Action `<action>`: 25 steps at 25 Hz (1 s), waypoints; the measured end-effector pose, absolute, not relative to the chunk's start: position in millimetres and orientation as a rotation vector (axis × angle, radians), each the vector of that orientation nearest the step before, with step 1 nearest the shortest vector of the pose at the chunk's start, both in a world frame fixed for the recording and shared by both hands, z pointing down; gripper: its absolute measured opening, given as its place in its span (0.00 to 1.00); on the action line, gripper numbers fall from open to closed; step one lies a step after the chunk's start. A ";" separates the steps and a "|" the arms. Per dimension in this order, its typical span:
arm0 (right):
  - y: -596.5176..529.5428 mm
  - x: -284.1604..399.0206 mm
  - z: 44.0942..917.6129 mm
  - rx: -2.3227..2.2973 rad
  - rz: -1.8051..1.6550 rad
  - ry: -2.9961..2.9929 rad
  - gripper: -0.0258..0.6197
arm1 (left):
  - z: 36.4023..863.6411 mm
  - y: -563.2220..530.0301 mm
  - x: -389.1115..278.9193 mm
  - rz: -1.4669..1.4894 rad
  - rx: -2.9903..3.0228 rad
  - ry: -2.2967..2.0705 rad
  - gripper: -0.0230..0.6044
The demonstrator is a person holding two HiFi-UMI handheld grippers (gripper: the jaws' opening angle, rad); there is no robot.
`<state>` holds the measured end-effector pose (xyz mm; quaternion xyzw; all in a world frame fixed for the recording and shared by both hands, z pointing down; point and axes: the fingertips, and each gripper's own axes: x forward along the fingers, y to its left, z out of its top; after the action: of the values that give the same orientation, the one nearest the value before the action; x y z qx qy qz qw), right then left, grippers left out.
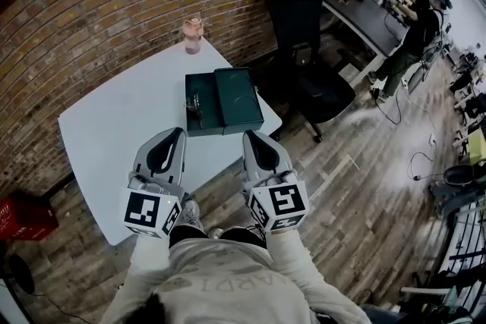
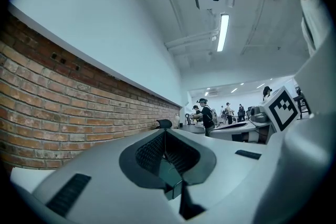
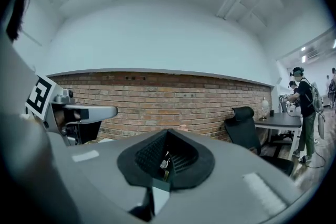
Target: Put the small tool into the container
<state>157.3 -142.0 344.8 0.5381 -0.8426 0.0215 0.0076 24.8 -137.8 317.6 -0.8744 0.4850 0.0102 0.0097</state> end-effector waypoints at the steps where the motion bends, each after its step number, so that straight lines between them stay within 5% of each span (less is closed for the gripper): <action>1: -139.1 158.2 342.3 1.686 0.058 -2.636 0.06 | 317.2 -135.7 25.3 0.033 -2.730 1.513 0.05; 25: -95.4 173.7 322.6 1.744 -0.024 -2.646 0.06 | 314.5 -99.3 32.6 0.076 -2.726 1.521 0.05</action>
<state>173.7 -95.4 322.6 0.5502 -0.8349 -0.0076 -0.0140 32.6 -99.3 314.5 -0.8730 0.4869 0.0245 0.0095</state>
